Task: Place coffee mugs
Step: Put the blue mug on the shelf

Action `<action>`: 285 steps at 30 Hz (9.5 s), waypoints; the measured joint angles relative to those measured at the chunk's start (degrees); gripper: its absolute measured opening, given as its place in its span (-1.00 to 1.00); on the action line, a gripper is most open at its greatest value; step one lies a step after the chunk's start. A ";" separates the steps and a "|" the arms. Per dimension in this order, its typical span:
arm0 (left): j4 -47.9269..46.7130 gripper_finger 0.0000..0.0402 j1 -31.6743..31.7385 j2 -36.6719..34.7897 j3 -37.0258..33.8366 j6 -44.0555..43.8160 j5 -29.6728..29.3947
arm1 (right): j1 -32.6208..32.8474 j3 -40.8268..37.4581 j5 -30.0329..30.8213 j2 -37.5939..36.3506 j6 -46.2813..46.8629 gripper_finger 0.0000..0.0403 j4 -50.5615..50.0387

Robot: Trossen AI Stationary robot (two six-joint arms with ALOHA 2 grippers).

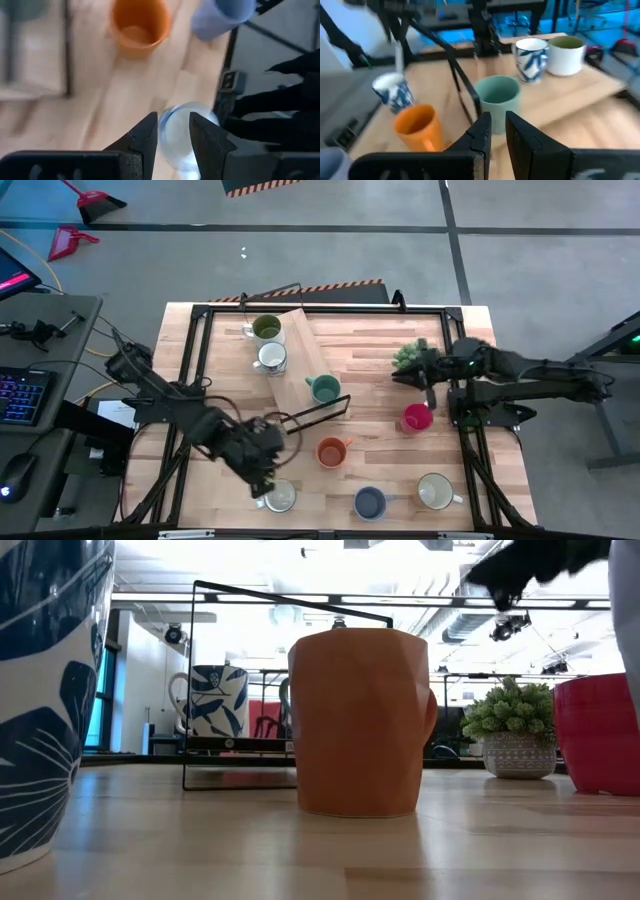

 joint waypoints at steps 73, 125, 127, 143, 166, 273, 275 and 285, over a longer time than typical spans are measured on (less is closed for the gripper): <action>48.40 -0.70 37.43 -56.89 -66.38 41.80 23.69 | 0.02 18.99 7.06 8.33 39.37 -0.81 -52.37; 44.94 -0.70 37.65 -61.39 -66.34 45.83 18.47 | 16.63 45.20 10.23 31.74 46.78 -0.81 -71.53; 44.94 -0.70 37.65 -61.39 -66.33 46.62 18.27 | 16.62 45.20 9.53 31.72 47.08 -0.81 -71.59; 44.89 -0.70 37.65 -61.39 -66.33 46.67 18.23 | 17.72 45.14 12.33 39.62 43.87 -0.81 -73.45; 44.86 -0.70 37.65 -61.37 -65.95 39.99 17.63 | 21.72 26.61 14.20 39.23 50.32 -0.81 -45.10; 0.76 -0.20 1.64 7.63 -2.42 -35.40 17.46 | 7.82 -23.67 4.85 -19.19 21.62 -0.81 -2.54; 0.57 -0.20 1.24 9.21 -2.11 -35.40 19.00 | 7.82 -23.69 4.81 -19.19 22.02 -0.81 -2.55; 0.37 -0.20 0.41 13.22 -2.03 -35.40 19.33 | 7.83 -23.69 4.68 -19.19 22.08 -0.81 -2.55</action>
